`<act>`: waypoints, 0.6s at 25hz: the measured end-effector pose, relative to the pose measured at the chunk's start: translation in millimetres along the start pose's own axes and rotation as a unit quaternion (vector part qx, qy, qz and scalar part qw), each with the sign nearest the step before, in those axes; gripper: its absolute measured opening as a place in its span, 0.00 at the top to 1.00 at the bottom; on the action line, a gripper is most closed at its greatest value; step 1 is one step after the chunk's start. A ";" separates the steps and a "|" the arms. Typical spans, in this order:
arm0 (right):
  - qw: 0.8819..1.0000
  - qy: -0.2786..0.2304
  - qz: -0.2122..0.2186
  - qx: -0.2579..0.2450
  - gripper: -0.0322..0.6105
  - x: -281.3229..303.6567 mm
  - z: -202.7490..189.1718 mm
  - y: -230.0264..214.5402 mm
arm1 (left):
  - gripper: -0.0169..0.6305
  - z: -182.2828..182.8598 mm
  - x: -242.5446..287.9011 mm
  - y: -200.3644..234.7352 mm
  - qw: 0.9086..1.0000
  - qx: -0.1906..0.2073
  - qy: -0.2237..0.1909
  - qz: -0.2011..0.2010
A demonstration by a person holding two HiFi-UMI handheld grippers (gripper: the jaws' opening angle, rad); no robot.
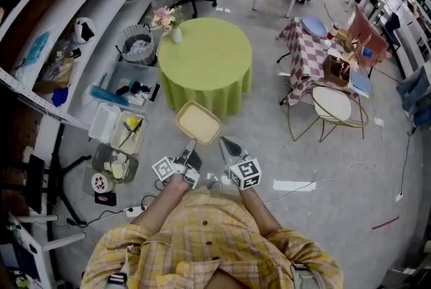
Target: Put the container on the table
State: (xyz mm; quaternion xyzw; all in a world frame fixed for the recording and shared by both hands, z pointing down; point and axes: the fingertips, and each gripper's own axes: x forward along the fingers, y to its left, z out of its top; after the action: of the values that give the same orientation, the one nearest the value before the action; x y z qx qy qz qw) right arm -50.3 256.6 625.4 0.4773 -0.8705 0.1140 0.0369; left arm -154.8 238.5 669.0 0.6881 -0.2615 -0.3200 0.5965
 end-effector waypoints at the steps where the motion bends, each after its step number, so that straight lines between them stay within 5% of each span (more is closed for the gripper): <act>1: 1.000 0.000 0.002 0.001 0.95 -0.2 0.4 -1.4 | 0.95 -2.2 2.1 -2.0 1.000 0.001 0.000 0.000; 15: 1.000 0.008 0.008 -0.001 0.95 32.1 1.0 -36.1 | 0.95 13.5 37.6 15.6 1.000 -0.013 -0.015 -0.002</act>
State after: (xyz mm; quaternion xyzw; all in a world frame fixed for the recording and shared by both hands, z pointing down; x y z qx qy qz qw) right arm -37.4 211.3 635.9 0.4695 -0.8740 0.1173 0.0434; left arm -139.9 199.4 678.5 0.6756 -0.2648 -0.3352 0.6009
